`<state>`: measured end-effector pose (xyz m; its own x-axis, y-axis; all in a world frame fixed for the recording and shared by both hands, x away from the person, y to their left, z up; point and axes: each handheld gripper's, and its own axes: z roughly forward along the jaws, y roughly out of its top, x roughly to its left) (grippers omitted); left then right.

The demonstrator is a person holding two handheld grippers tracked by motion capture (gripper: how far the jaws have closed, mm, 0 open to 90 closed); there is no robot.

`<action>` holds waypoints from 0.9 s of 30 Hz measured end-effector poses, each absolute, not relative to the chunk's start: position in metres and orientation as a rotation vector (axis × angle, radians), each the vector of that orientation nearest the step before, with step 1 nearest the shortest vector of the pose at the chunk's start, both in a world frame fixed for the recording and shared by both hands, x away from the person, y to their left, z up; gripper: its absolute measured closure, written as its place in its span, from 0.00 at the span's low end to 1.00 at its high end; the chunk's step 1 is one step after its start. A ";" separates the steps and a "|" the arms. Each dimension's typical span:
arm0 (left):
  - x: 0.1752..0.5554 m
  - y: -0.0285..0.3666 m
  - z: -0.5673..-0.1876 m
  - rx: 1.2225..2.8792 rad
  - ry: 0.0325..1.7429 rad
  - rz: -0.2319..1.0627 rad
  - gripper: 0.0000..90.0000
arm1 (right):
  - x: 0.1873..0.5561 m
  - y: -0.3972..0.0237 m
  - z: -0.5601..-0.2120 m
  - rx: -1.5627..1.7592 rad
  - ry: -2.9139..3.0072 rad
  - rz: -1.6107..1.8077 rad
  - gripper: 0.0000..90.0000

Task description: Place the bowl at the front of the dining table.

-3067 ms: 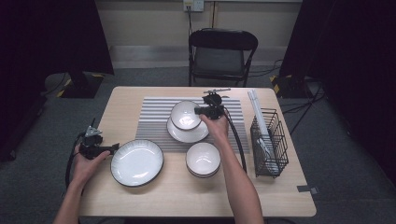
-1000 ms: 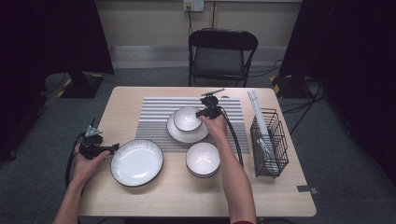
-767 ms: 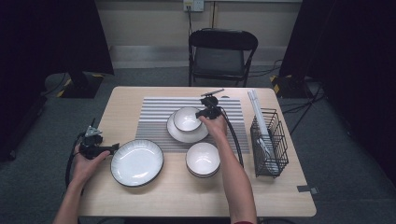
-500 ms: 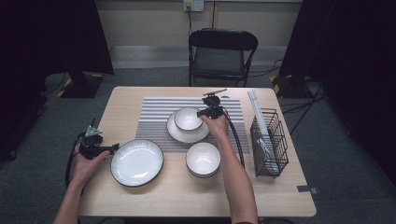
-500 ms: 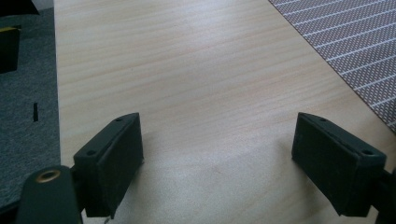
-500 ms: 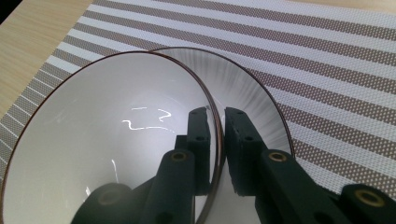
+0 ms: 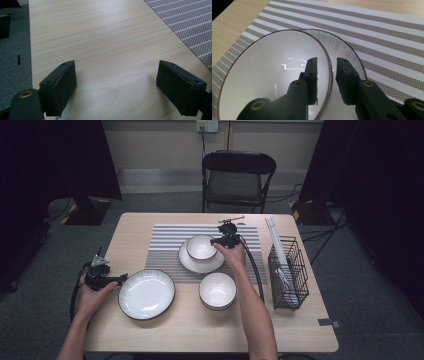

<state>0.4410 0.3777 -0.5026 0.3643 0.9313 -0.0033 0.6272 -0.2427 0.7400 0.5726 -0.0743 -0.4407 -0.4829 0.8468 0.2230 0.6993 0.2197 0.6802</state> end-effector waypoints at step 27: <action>0.441 0.378 -0.503 1.970 1.347 0.592 0.18 | 0.573 -0.070 -0.442 1.485 2.297 1.127 0.62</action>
